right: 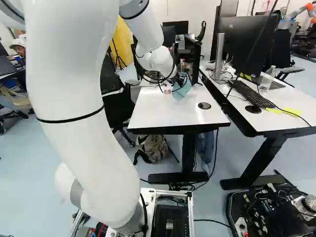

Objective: Clean the table with the green towel

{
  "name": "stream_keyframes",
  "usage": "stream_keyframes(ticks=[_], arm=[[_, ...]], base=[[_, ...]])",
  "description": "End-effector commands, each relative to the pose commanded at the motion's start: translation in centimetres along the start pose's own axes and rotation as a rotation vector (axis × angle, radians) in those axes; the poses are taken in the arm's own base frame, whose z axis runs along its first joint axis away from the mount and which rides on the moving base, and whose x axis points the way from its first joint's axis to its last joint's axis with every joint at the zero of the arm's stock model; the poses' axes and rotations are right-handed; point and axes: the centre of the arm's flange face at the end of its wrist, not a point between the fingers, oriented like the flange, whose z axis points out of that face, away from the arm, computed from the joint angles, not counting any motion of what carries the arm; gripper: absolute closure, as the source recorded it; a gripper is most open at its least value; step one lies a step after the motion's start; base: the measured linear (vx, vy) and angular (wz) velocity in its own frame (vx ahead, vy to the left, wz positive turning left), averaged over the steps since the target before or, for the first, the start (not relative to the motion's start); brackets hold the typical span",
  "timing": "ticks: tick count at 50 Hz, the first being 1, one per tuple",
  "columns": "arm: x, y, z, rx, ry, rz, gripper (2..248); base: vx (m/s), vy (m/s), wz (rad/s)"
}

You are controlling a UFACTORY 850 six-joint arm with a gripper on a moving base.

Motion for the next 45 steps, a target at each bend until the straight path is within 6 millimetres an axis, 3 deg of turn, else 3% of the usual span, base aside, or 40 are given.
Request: stream_keyframes(ticks=[15, 45], arm=[[0.7, 0.7, 1.5, -0.009, -0.058, 0.009, 197], [-1.0, 1.1, 4.5, -0.013, -0.124, 0.013, 197]], base=[[0.000, 0.000, 0.000], [0.000, 0.000, 0.000]])
